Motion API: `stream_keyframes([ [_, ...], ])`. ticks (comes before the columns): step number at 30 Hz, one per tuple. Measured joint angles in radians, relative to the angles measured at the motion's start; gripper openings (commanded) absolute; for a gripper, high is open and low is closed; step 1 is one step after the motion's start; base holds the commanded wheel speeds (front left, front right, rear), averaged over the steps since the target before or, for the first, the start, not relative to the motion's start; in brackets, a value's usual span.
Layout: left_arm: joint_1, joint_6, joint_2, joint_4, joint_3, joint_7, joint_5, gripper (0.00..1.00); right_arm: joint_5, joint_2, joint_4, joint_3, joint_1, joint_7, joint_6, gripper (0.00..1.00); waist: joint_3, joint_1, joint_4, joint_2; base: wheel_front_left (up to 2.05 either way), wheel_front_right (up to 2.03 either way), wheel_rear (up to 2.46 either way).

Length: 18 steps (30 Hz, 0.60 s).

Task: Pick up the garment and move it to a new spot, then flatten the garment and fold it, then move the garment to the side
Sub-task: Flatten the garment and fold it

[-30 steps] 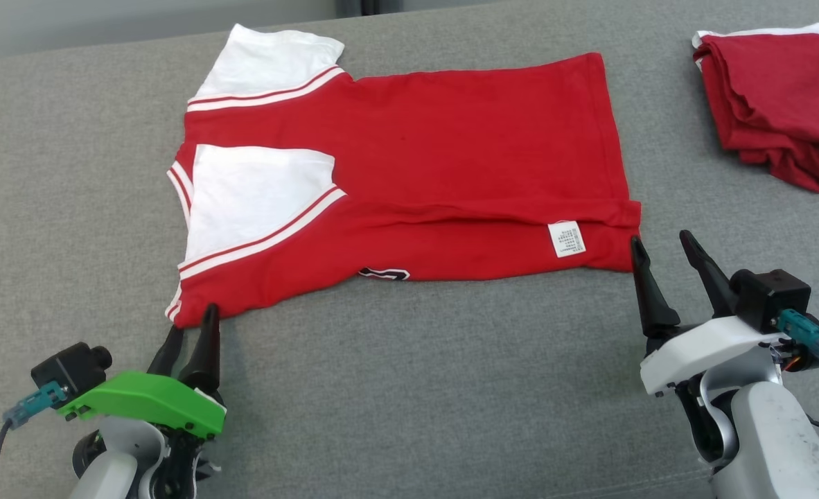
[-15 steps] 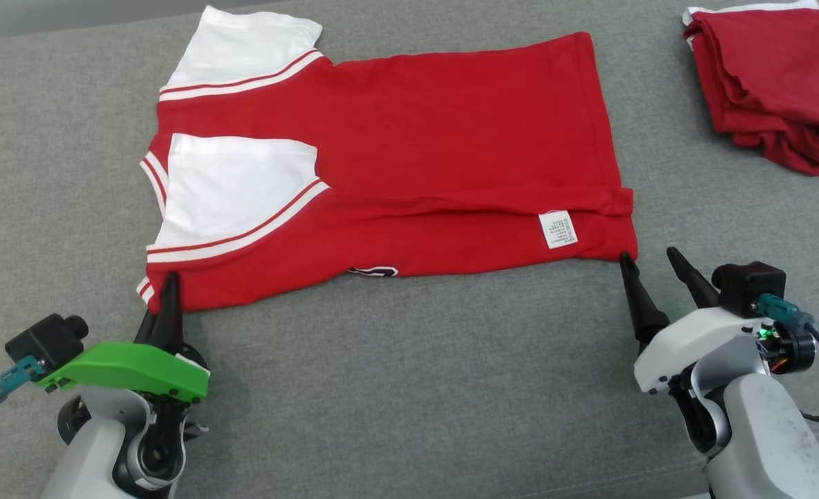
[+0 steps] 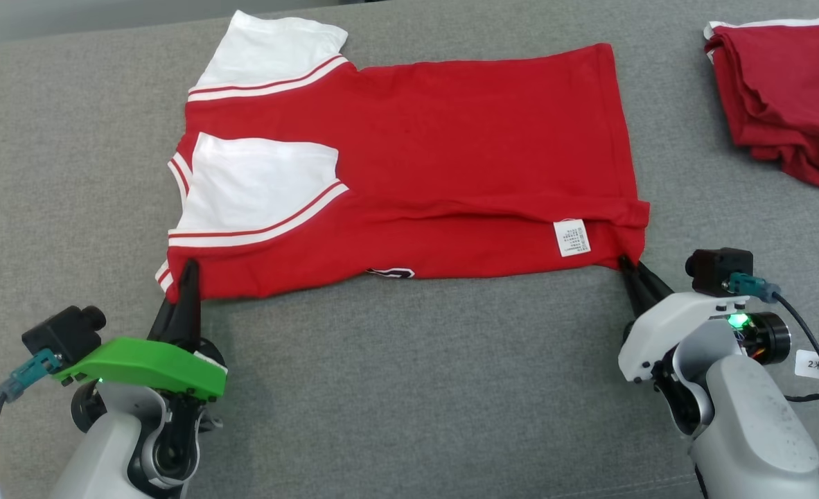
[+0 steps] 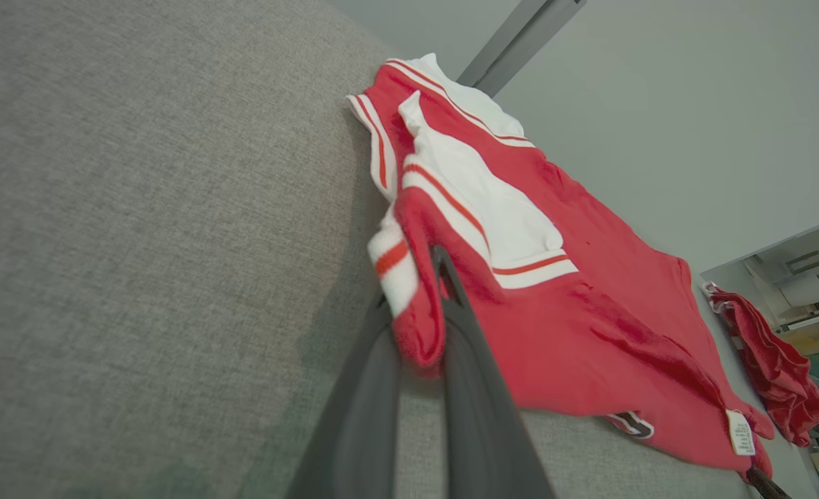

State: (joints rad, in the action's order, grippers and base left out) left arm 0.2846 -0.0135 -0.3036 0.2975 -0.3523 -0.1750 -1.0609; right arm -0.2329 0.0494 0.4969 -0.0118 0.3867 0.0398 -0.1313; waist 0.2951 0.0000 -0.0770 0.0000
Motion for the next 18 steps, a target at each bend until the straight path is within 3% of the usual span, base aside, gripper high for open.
stream_keyframes([
  [9,0.029,0.000,-0.043,-0.077,-0.002,0.023,0.016,0.00,-0.021,-0.001,-0.044,-0.033,0.097,0.070,0.000,0.00,-0.046,0.0000,-0.002,0.0000,0.00,0.00,0.00],
  [18,-0.002,0.025,-0.074,-0.230,-0.010,0.071,0.013,0.00,-0.021,0.014,-0.192,-0.084,0.109,0.225,0.000,0.00,-0.098,0.0000,0.006,0.0000,0.00,0.00,0.00],
])
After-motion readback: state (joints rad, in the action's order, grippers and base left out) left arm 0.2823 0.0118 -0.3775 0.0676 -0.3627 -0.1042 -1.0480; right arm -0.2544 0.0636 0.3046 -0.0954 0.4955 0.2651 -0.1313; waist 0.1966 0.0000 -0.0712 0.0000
